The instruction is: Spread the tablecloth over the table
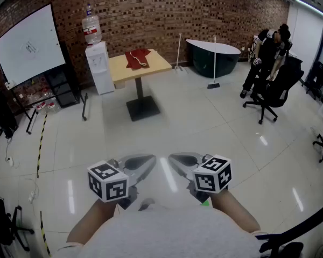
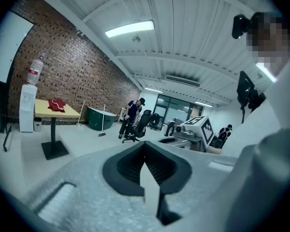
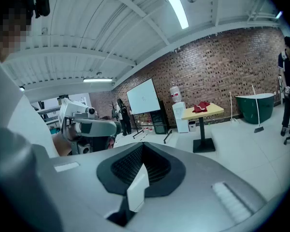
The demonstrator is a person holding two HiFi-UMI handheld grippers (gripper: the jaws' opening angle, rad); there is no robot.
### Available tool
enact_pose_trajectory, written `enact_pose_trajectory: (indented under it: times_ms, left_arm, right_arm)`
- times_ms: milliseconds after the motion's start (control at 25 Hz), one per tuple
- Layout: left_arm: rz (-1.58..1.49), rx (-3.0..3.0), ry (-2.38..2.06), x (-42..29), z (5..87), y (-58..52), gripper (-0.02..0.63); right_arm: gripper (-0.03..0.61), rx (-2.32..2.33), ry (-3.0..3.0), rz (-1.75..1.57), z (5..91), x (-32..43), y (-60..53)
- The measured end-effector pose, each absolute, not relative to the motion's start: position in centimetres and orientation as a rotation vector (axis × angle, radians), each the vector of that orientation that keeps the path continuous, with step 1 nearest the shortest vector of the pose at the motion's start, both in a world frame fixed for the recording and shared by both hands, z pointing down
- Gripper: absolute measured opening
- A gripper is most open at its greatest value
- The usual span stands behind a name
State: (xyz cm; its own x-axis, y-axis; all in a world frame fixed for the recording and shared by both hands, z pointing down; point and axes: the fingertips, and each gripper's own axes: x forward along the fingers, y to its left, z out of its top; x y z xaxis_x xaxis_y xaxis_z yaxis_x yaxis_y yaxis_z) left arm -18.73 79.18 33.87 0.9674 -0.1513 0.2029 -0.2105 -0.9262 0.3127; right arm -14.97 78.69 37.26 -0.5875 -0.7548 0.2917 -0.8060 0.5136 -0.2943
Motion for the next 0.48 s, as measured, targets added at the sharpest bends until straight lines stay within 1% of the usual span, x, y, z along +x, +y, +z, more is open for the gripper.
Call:
enact_pose_trajectory:
  times_ms: [240, 480]
  left_arm:
    - [0.275, 2.740, -0.321, -19.7, 35.5, 77.1, 0.002]
    - [0.246, 2.690, -0.384, -21.4, 36.5, 70.5, 0.002]
  right_arm:
    - [-0.002, 1.313, -2.628, 0.652, 38.7, -15.3, 76.6]
    - [-0.002, 1.252, -2.612, 0.697, 40.3, -16.6, 70.7]
